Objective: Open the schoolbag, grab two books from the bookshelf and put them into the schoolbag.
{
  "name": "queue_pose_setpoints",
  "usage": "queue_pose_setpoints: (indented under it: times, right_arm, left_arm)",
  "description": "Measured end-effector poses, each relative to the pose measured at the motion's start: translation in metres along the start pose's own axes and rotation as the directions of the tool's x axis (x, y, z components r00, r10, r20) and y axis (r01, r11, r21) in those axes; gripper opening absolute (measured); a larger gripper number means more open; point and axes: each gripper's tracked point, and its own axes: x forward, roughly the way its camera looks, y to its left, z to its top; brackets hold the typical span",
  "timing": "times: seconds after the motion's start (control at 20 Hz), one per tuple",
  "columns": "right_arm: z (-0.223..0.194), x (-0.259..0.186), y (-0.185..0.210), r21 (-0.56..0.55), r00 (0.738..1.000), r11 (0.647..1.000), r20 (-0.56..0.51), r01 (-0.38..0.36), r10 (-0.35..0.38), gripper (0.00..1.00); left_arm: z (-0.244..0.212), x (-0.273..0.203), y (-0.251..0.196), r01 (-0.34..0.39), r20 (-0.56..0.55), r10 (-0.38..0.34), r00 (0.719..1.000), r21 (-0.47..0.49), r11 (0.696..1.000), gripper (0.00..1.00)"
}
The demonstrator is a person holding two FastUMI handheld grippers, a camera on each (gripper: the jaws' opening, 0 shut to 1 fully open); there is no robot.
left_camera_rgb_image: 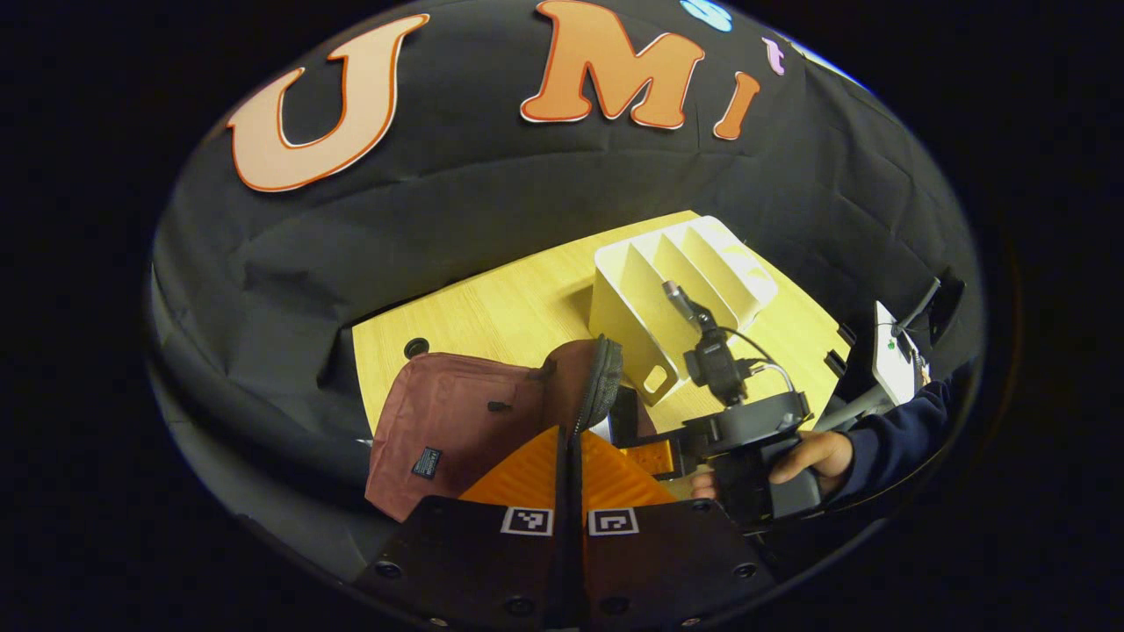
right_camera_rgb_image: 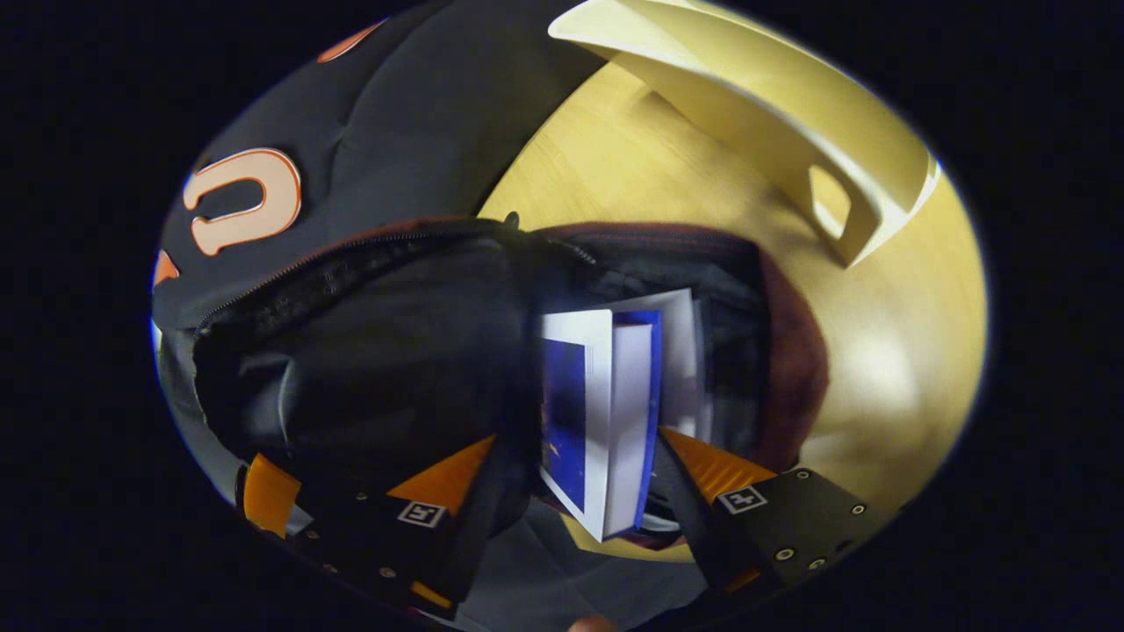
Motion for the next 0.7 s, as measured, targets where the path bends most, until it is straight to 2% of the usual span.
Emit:
queue_pose_setpoints:
  times: [0.2, 0.4, 0.55, 0.7]
  right_arm:
    - [0.025, -0.027, -0.005, -0.047, 0.998, 0.999, 0.068, 0.02, -0.017, 0.98]
    - [0.06, -0.07, -0.008, -0.093, 0.987, 0.995, 0.158, 0.029, -0.014, 0.98]
    - [0.102, -0.112, -0.019, -0.096, 0.963, 0.994, 0.27, 0.051, -0.023, 0.97]
    - [0.134, -0.159, -0.031, -0.126, 0.924, 0.987, 0.379, 0.098, -0.043, 0.97]
  left_arm:
    - [-0.002, 0.005, -0.006, 0.001, 0.002, -0.001, 1.0, -0.002, 1.0, 0.01]
    - [-0.009, 0.012, -0.017, -0.028, -0.009, 0.028, 1.0, 0.042, 0.999, 0.01]
    - [-0.015, 0.02, -0.034, -0.051, -0.011, 0.052, 0.999, 0.104, 0.993, 0.01]
    - [-0.021, 0.027, -0.052, -0.071, -0.008, 0.073, 0.997, 0.149, 0.986, 0.04]
